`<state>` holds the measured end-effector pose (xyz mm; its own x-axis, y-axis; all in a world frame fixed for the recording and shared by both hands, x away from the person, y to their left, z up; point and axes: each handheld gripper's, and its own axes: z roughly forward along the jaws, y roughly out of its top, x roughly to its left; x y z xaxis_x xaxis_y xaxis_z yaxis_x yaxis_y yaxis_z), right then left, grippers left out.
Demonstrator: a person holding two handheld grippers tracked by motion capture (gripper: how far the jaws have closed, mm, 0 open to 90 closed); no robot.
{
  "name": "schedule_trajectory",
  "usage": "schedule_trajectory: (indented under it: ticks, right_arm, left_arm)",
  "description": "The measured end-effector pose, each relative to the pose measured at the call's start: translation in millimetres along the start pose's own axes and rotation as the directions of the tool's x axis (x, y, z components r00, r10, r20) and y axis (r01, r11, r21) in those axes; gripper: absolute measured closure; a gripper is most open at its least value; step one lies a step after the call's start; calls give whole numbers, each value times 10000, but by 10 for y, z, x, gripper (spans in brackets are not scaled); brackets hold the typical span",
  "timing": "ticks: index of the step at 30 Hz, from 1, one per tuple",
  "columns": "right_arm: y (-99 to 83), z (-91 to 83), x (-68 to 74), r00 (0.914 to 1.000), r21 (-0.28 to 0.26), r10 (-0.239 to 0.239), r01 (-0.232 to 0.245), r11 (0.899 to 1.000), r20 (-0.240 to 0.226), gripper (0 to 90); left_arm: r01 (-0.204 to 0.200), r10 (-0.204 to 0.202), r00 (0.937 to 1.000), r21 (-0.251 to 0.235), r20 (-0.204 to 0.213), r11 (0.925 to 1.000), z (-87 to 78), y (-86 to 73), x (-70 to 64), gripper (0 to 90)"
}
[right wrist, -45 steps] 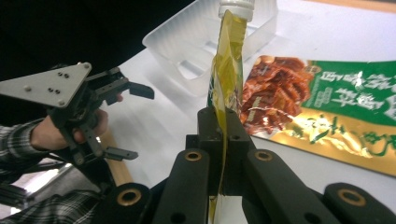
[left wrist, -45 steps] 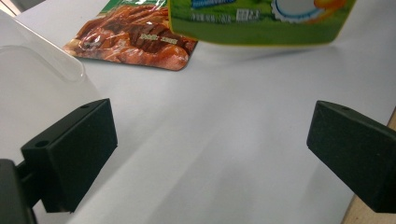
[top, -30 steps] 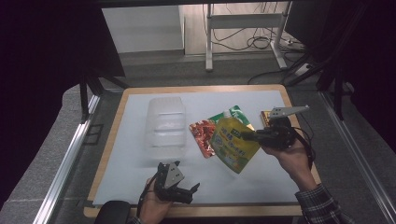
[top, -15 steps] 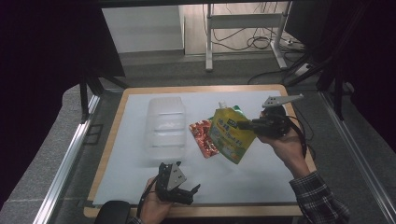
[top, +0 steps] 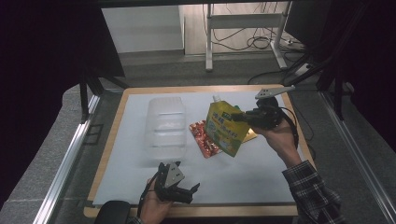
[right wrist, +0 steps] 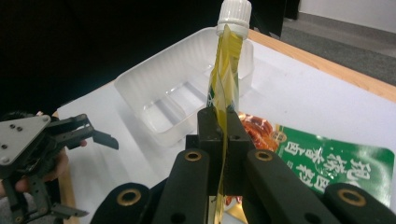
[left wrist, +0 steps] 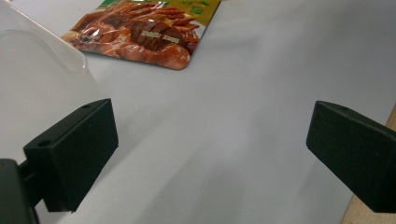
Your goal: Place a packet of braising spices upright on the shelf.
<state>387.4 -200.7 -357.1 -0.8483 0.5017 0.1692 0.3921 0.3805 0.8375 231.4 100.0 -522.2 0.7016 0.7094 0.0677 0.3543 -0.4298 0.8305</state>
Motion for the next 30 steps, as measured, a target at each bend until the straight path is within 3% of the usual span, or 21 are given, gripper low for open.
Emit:
schedule_trajectory:
  ticks: [11,30]
  right_arm:
    - [192,211,-68,9994,87,-342,343,9994,-52,887]
    - [436,465,-178,9962,15,-852,852,9964,-198,887]
  left_arm:
    - [-532,536,9985,399,-91,9978,26,0,-32,20]
    - [-600,590,9974,229,404,9979,18,13,-51,19]
